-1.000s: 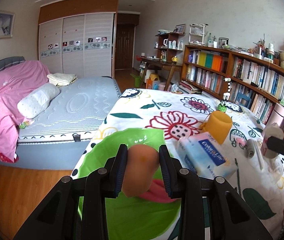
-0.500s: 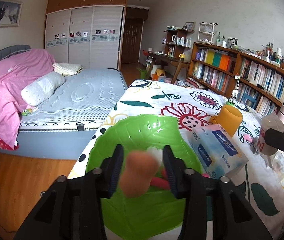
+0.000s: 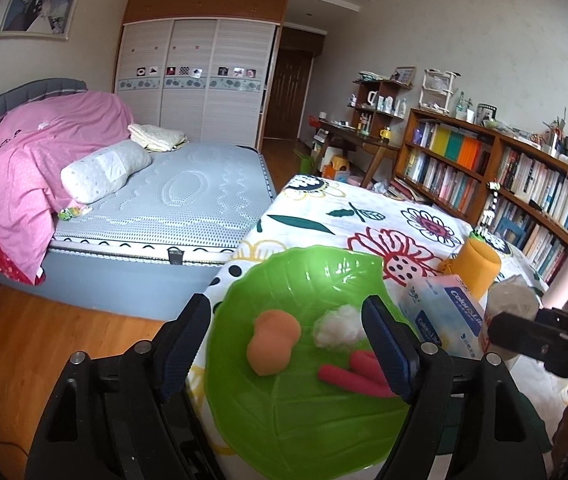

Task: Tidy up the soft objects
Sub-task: 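Lower the gauze roll into the green bowl and open the right gripper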

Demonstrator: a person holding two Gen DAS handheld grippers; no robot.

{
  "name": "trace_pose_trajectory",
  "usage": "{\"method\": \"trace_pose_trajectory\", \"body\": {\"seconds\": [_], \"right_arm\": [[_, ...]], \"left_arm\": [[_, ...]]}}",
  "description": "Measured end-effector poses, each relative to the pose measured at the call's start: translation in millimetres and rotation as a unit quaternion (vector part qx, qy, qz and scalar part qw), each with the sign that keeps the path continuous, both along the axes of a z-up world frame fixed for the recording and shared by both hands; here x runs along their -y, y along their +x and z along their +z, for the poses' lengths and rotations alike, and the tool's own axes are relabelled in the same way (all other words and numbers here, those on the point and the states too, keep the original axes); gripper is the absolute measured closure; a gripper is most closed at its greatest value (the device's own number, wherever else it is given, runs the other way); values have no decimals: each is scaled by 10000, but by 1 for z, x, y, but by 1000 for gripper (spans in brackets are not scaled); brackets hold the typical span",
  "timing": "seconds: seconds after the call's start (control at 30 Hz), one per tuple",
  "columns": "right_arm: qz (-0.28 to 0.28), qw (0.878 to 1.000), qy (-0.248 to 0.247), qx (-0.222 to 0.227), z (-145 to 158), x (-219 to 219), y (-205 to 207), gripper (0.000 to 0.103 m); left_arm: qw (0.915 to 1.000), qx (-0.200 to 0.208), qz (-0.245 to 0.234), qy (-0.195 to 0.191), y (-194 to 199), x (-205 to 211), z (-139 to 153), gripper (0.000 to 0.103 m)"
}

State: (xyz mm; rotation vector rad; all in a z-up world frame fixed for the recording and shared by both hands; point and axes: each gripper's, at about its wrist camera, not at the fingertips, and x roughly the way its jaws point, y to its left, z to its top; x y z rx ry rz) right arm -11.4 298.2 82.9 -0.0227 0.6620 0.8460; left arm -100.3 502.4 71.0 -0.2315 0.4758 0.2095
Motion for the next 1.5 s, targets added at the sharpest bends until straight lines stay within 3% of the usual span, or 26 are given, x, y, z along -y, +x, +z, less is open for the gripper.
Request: {"method": "trace_pose_trajectory", "body": {"seconds": [0.37, 0.57, 1.5], "right_arm": [[436, 9988, -185, -89, -15, -37, -5, 52], [602, 9981, -132, -100, -18, -47, -7, 39], [664, 9975, -33, -236, -21, -36, -10, 34]], "left_arm": [[9983, 258, 513, 36, -13, -20, 4, 22], [9970, 317, 701, -43, -18, -30, 4, 22], [9979, 250, 599, -45, -16, -26, 1, 22]]}}
